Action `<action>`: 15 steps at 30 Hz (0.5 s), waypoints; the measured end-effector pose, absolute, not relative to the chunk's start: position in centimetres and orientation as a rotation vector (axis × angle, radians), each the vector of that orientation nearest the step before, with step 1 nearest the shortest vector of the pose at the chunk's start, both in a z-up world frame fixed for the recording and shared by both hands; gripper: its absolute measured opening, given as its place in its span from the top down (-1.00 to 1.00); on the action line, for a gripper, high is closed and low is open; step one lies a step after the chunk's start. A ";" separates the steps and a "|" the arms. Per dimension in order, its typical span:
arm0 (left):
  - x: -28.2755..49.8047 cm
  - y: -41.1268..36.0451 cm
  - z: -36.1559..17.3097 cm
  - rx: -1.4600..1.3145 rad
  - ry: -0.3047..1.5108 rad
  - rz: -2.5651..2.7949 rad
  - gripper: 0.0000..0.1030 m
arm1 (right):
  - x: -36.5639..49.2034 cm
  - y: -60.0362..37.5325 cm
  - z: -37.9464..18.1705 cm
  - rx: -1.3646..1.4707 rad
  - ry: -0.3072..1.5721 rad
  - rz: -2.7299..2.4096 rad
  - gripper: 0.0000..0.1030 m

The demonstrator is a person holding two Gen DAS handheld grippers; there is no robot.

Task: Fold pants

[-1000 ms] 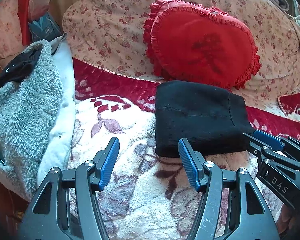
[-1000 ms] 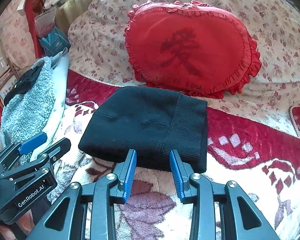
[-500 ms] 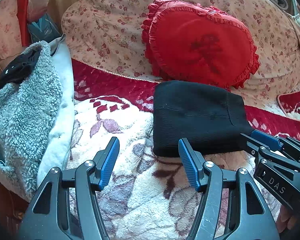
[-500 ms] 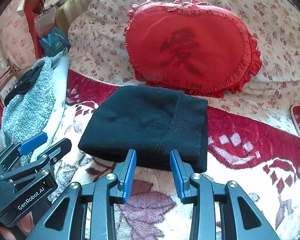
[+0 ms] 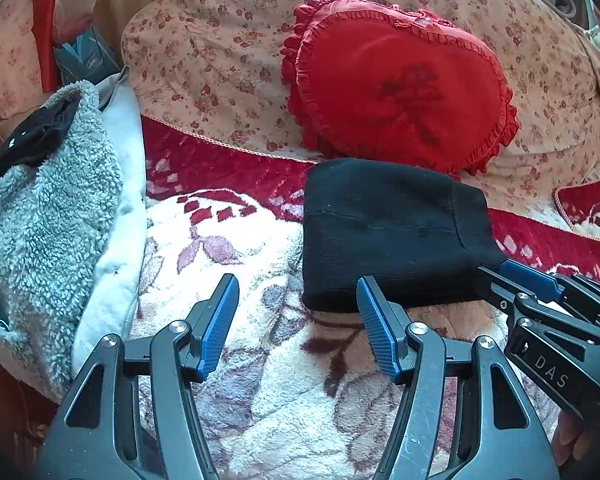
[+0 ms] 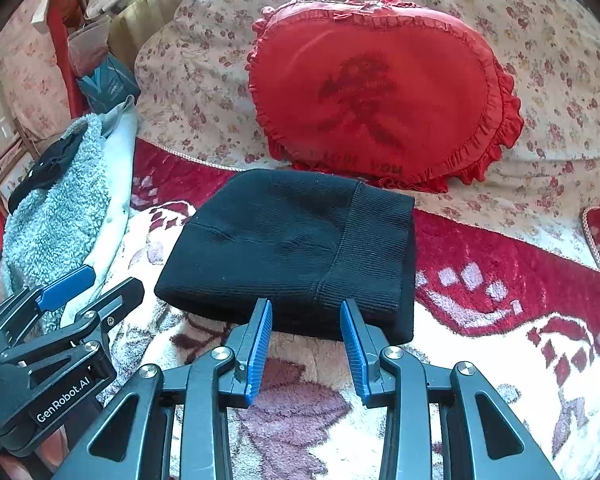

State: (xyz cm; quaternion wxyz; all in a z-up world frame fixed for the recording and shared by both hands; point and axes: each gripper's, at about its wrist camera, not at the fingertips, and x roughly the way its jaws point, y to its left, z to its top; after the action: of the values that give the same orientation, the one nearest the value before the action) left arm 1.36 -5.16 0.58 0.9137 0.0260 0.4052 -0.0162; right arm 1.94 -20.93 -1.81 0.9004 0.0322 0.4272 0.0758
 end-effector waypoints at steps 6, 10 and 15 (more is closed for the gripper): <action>1.2 -5.3 0.7 0.053 0.812 -0.037 -0.19 | 1.9 -20.8 -1.9 0.070 0.889 0.157 0.34; 1.3 -5.2 0.7 0.052 0.815 -0.040 -0.19 | 1.8 -21.0 -1.8 0.076 0.882 0.152 0.34; 1.2 -5.4 0.8 0.063 0.800 -0.056 -0.19 | 1.8 -22.0 -1.6 0.095 0.873 0.134 0.33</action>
State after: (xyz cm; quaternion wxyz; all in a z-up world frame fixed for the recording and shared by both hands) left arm 1.18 -5.41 0.79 0.9201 0.0307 0.3895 -0.0271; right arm 1.83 -22.03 -1.63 0.9029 0.0458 0.4225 0.0648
